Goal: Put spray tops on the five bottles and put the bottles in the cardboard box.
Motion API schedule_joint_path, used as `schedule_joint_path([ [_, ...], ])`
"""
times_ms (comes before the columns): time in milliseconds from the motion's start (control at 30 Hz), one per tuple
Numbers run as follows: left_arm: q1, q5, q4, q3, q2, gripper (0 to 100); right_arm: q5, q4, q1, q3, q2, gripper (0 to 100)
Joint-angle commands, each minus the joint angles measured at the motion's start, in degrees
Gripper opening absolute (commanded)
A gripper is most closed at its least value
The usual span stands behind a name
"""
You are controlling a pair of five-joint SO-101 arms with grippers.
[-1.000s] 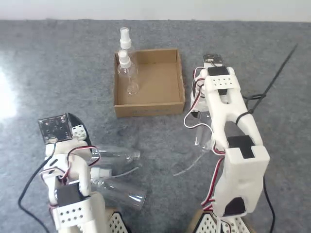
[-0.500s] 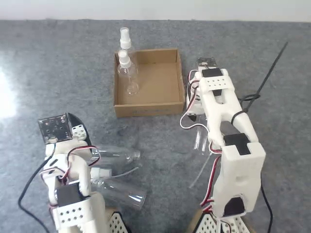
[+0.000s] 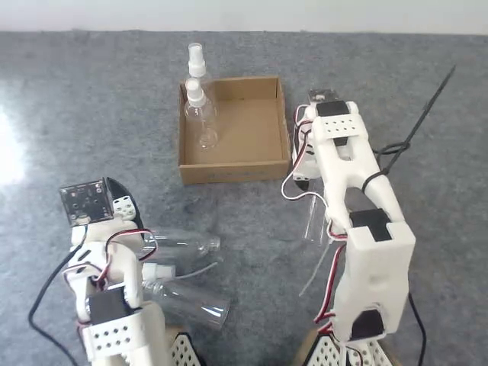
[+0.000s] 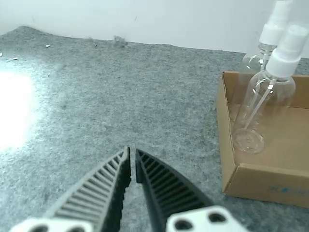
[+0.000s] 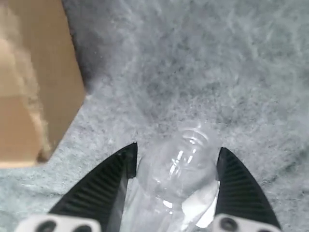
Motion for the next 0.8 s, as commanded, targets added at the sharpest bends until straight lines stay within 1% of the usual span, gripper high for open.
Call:
schedule_joint_path([
  [0, -0.35, -0.35, -1.49, -0.48, -0.70, 1, 0.18, 0.75, -0.22, -3.78, -1.71, 16.7],
  [100, -0.35, -0.35, -1.49, -0.48, -0.70, 1, 0.18, 0.92, -0.04, -3.78, -3.12, 11.6],
  [200, -0.35, -0.35, -1.49, -0.48, -0.70, 1, 0.18, 1.19, -0.04, -3.69, -4.79, 10.2],
  [333, -0.35, -0.35, -1.49, -0.48, -0.70, 1, 0.44, 1.63, 0.04, -3.34, -6.99, 10.1],
  [767, -0.35, -0.35, -1.49, -0.48, -0.70, 1, 0.53, 8.48, -0.40, -3.52, -17.01, 10.1],
])
